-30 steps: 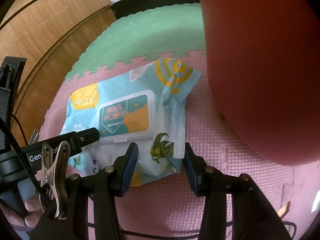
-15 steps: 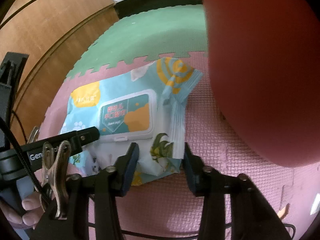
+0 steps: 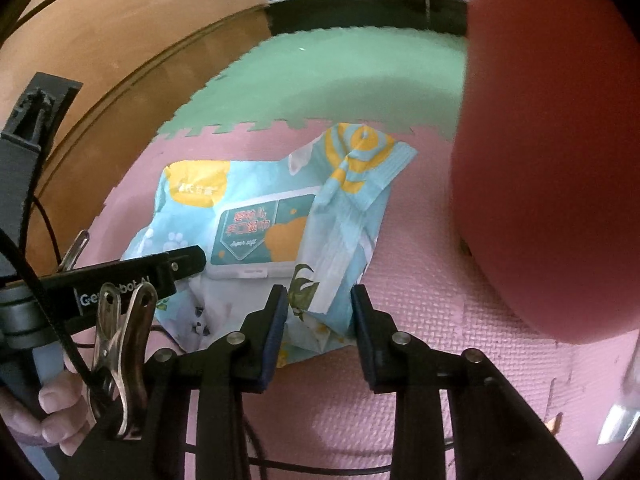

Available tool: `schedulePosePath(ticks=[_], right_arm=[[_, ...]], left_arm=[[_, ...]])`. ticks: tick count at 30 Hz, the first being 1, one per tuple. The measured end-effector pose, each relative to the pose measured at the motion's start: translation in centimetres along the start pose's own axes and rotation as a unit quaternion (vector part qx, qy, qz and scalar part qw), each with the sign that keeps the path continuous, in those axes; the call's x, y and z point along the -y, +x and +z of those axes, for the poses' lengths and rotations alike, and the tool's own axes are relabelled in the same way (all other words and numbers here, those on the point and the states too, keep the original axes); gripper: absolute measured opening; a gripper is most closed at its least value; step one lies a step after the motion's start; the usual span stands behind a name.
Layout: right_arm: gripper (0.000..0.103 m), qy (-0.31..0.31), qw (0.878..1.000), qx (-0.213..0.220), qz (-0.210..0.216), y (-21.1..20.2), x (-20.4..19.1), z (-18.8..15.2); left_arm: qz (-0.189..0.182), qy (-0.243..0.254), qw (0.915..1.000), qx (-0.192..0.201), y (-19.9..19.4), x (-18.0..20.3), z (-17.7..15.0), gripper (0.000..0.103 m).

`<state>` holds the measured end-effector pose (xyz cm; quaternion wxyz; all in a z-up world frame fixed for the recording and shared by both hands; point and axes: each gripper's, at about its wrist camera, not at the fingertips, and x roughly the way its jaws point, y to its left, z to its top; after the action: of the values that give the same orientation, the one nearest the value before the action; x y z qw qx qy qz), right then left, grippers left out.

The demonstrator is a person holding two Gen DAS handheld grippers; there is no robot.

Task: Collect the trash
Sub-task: 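Lower both tools onto the wet-wipes pack edge and close, then lift the wet-wipes pack with both tools and carry it toward the bucket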

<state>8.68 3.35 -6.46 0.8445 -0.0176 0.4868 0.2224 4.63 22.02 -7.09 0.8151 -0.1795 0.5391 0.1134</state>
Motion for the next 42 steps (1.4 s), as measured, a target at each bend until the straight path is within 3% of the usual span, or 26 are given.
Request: schedulePosePath(ticks=[9,23,33,42], right_arm=[[0.032,-0.024,0.999,0.042,0.003,-5.2,-1.8,-0.2],[0.032,-0.077,0.988,0.135,0.005,-15.4,-4.7,-1.8],[0.032,-0.055,0.975,0.213,0.013,-24.5,-3.5,-3.5],[0.033,-0.025,0.967,0.253,0.000,-30.3,0.4,-4.4]], left_arm=[[-0.059,-0.032,0.9963,0.053,-6.3,-1.2,-0.6,0.032],[-0.064,-0.018,0.9873,0.144,-17.4,-0.8,-3.9,0.029],[-0.080,0.022,0.9722,0.219,-26.0,4.1,-5.8,0.029],[-0.102,0.064,0.9634,0.239,-29.4,10.2,-7.1,0.029]])
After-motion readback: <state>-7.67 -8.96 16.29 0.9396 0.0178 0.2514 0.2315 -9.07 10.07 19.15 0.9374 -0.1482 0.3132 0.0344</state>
